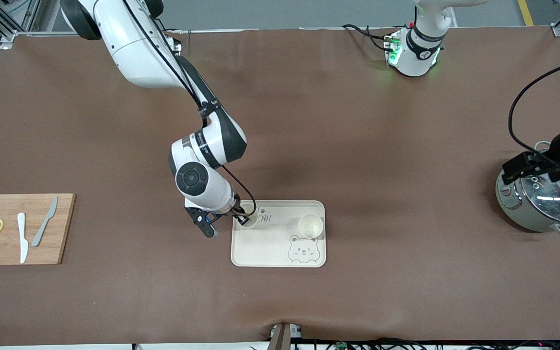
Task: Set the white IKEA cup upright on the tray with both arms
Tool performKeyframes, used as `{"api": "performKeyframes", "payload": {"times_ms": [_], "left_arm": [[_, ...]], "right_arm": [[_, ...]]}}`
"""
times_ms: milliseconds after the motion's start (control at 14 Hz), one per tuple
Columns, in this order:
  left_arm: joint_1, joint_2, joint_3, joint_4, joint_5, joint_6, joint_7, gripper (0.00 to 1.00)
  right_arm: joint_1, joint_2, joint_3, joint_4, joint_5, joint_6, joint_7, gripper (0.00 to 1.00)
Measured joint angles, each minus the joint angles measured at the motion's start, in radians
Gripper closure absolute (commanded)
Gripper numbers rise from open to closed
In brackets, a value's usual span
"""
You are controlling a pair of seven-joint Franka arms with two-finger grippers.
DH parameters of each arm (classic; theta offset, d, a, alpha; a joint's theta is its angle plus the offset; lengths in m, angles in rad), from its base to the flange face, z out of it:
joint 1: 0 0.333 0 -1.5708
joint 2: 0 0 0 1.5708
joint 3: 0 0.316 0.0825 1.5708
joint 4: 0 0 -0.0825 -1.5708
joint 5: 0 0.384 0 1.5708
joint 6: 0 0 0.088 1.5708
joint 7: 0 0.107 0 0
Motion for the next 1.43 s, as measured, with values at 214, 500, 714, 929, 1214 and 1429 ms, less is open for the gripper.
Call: {"api": "performKeyframes", "payload": {"times_ms": [214,500,714,929,1214,1429], "left_arm": [[-0.001,-0.058,-0.004,-0.009,0.018,-0.103,-0.007,0.00],[-0.005,-0.160,-0.023,-0.087,0.018,-0.119,-0.020,0.00],[-0.007,-0.216,-0.060,-0.146,0.013,-0.109,-0.031,0.00],[-0.007,-0.279,-0.069,-0.249,-0.029,-0.009,-0.033,0.00],[-0.006,-0.343,-0.067,-0.350,-0.032,0.043,-0.033,0.00],[-0.006,-0.353,-0.066,-0.352,-0.032,0.044,-0.032,0.00]], "right_arm": [[0.000,-0.011,-0.002,0.017,-0.001,-0.017,0.000,0.00],[-0.011,-0.079,-0.037,0.066,-0.001,-0.248,0.000,0.00],[-0.060,-0.169,-0.053,0.078,-0.008,-0.376,-0.002,0.00],[-0.117,-0.276,-0.059,0.015,-0.026,-0.412,-0.119,0.00],[-0.227,-0.447,-0.063,-0.167,-0.040,-0.396,-0.445,0.00],[-0.264,-0.544,-0.063,-0.261,-0.141,-0.392,-0.653,0.00]]}}
